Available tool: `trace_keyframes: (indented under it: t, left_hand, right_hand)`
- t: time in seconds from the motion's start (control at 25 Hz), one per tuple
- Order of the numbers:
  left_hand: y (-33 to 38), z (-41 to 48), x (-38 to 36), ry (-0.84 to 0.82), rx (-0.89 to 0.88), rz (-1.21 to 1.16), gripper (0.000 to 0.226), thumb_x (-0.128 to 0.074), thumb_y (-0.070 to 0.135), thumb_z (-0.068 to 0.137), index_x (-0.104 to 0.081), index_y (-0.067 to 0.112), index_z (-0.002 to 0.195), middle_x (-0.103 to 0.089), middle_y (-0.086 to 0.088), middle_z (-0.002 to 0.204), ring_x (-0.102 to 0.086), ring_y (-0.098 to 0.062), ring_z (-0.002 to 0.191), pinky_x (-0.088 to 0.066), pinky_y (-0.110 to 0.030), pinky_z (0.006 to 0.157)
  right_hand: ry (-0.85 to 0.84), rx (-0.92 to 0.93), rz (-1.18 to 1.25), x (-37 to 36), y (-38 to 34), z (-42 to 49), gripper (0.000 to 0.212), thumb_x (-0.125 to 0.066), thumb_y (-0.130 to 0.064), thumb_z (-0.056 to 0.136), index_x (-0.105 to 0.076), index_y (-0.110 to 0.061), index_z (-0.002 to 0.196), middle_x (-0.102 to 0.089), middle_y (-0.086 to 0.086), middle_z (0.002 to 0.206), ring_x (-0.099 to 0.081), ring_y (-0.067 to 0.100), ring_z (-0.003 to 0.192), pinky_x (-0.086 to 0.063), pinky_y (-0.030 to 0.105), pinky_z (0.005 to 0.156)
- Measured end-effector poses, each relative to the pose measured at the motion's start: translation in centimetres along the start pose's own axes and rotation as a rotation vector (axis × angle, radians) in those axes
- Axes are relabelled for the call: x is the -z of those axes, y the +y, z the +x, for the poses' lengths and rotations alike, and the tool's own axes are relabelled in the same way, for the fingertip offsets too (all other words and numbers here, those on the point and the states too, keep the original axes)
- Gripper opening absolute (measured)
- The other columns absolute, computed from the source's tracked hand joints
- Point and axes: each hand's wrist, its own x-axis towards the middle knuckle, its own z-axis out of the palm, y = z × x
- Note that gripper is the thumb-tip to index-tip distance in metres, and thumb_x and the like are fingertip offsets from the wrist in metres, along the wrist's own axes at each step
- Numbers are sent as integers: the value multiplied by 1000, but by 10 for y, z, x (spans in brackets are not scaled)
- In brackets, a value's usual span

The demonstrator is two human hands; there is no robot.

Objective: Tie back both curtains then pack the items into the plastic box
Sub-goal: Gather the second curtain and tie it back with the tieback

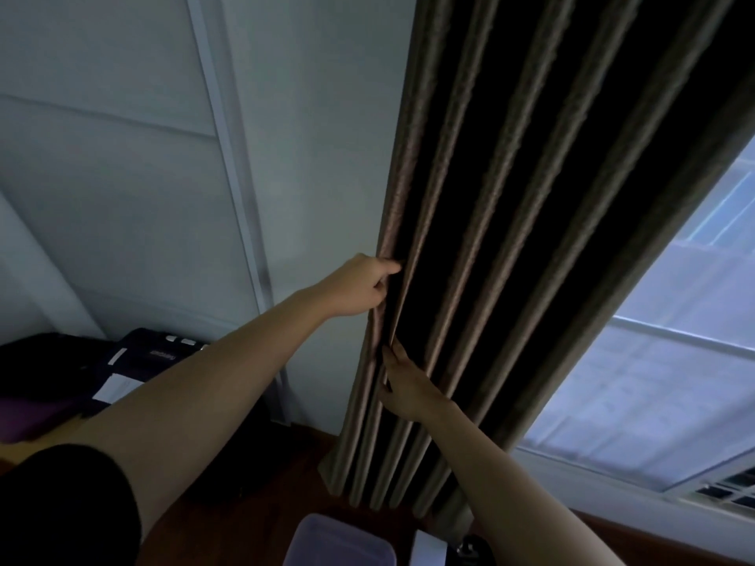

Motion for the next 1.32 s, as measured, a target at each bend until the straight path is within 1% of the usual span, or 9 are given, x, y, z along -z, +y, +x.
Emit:
trace_keyframes:
  t: [0.2,0.36,0.44,0.52,0.56,0.64,0.8,1.08,1.32]
  left_hand:
    - [13,-1,1,-62,39,-39,19,-56,12,86,-51,23,72,-51,1,60,-47,-10,51,-39,-26,53]
    - [20,5,-4,-22,62,65,33,-58,28,91,-45,10,67,-46,-2,57,-41,-10,46,-31,-27,47]
    - [19,5,-6,13,59,97,32,-51,16,94,-40,9,64,-42,2,57,-40,-9,47,-32,-26,53]
    - [13,4,-6,14,79,89,24,-48,11,92,-46,3,70,-46,-2,59,-45,-13,49,-36,-29,54]
    - [10,3,-6,13,81,78,21,-49,10,91,-49,0,73,-50,-6,62,-49,-18,52,-39,-32,54]
    - [7,3,-5,7,84,62,18,-50,9,91,-53,-4,78,-57,-15,70,-56,-25,59,-45,-35,57]
    - [9,2,-1,-3,87,86,17,-48,7,91,-50,2,75,-56,-16,71,-54,-23,62,-42,-29,58]
    - [14,-1,-1,-39,162,82,28,-42,8,96,-38,11,68,-43,-1,62,-41,-13,52,-38,-29,54]
    - [28,0,-5,-68,229,52,31,-39,11,97,-35,13,66,-45,-4,67,-45,-18,59,-43,-35,61]
  right_hand:
    - [-17,-17,-23,1,-6,4,74,-46,-21,92,-2,-7,149,16,5,158,-23,30,141,-35,36,110]
    - [-172,-58,-47,13,-15,-13,73,-50,-26,93,-7,-11,150,15,7,158,-11,29,145,-28,35,113]
    - [115,20,-72,16,-12,-27,55,-54,-19,88,-39,-12,141,-8,13,158,-22,31,141,-33,36,111]
    - [693,38,-72,25,-10,-37,39,-60,-12,80,-62,-15,118,-32,20,147,-34,34,133,-37,39,107]
    - [919,20,-50,34,-11,-39,38,-62,-11,78,-63,-16,116,-34,22,143,-35,35,130,-35,39,105]
    - [1059,-25,-17,55,-17,-36,47,-63,-14,78,-57,-17,125,-23,25,146,-27,37,133,-27,37,106]
    - [819,-127,62,75,-16,-20,61,-58,-17,85,-38,-12,142,-11,25,152,-24,39,136,-26,38,111]
    - [266,5,-114,-5,7,-22,74,-47,-22,90,-5,-10,150,-1,9,159,-33,30,133,-31,38,110]
    - [176,7,-163,-20,5,-9,61,-37,-24,91,-19,-8,147,-10,13,158,-30,30,138,-24,38,113]
